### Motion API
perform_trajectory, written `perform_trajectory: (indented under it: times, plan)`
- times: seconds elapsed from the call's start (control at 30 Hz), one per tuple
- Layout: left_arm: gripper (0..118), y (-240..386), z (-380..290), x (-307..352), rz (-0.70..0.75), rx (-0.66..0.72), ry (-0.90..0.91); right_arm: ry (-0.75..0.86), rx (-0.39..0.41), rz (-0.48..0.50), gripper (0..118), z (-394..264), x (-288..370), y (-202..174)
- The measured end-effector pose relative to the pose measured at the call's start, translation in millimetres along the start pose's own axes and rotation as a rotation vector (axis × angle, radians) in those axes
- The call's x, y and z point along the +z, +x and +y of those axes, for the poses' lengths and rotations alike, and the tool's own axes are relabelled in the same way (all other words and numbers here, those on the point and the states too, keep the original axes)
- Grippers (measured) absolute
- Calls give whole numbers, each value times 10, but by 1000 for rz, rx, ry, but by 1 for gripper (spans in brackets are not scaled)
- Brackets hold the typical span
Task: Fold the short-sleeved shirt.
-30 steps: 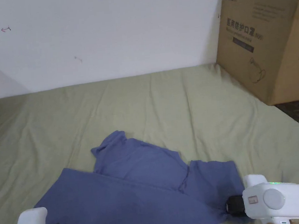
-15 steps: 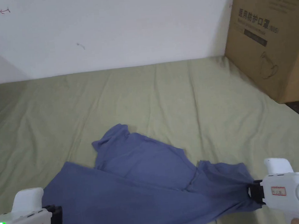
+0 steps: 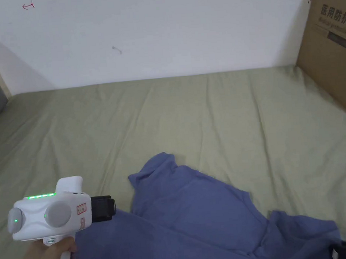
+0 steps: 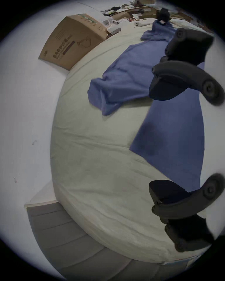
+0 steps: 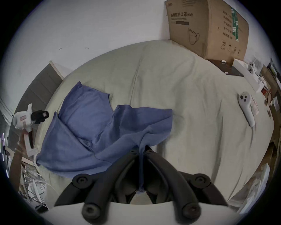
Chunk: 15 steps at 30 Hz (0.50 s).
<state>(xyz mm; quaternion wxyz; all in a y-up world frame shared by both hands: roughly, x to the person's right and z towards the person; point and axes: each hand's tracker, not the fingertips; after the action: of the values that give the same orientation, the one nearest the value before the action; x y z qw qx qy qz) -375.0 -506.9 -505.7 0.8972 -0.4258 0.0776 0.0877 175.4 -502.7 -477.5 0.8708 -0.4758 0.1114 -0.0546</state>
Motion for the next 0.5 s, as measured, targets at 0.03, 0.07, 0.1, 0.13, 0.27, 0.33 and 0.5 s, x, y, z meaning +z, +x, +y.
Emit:
perform_trajectory:
  times: [0.03, 0.07, 0.1, 0.13, 0.27, 0.33, 0.5]
  plan:
    - [108, -6, 28, -120, 2, 3, -11, -7, -6, 0, 3, -14, -11, 19]
    - [107, -2, 51, -218, 5, 4, -22, -12, -11, 0, 3, -27, -24, 37]
    - [103, -9, 65, -326, -1, 9, -33, -23, -23, 0, 3, -38, -39, 55]
    - [90, -15, 70, -429, -8, 13, -52, -30, -27, 4, 3, -52, -56, 73]
    - [68, -6, 8, -659, -6, -14, -105, -48, -29, 1, 3, -89, -81, 93]
    - [20, 3, 32, -564, 3, -30, -91, -53, -59, 5, 3, -97, -83, 103]
    - [1, -64, 99, -376, 9, -9, -91, -40, -74, 14, 3, -86, -78, 80]
